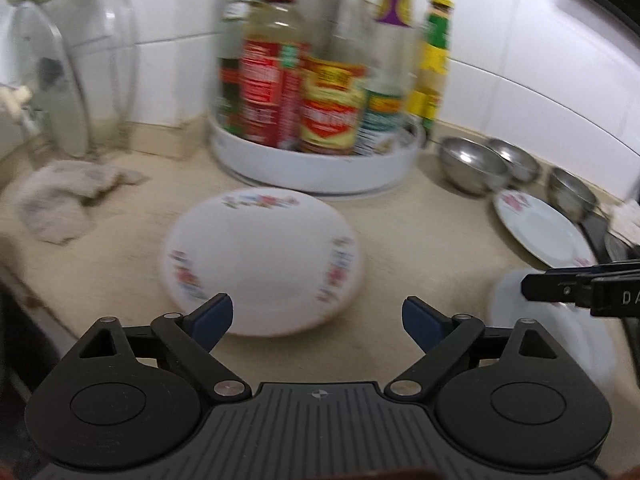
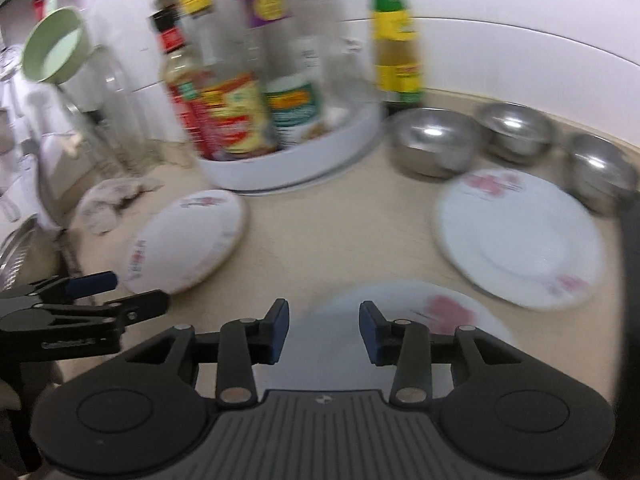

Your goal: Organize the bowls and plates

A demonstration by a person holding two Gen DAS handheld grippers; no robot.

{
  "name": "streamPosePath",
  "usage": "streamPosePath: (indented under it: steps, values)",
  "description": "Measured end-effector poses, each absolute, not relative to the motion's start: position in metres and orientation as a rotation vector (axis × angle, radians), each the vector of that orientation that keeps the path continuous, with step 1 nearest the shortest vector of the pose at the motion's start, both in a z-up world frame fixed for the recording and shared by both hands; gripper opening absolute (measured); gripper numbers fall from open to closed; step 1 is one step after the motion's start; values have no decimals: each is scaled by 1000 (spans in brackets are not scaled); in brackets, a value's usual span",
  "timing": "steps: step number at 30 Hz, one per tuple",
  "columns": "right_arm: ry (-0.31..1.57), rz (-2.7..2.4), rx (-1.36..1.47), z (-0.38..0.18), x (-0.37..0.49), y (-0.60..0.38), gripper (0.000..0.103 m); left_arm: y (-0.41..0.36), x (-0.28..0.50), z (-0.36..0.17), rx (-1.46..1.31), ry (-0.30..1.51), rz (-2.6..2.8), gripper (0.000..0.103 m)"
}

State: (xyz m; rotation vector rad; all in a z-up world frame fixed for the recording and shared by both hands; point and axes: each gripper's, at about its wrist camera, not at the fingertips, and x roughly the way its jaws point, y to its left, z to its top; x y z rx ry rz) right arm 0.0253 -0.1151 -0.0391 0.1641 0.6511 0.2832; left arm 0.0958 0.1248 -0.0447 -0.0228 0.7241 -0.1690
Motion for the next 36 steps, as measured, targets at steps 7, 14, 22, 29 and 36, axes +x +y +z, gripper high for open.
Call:
streamPosePath:
  steps: [7,14,22,29,36]
  values:
    - [680,369,133,-40,76,-64,38,165,127,-47,-39,717,-64,96]
    - [730,365,137,-50,122,-38,38,185,159,-67,-42,760,-45,94]
    - [787,374,163,-61,151,-22,38,198,184,-79,-75,801,-77,87]
    - [783,385,155,-63,159,-11,39,196,193,-85,-52,807,-111,75]
    - [770,450,106,-64,152,4,33,195,199,-88,-28,806,-127,86]
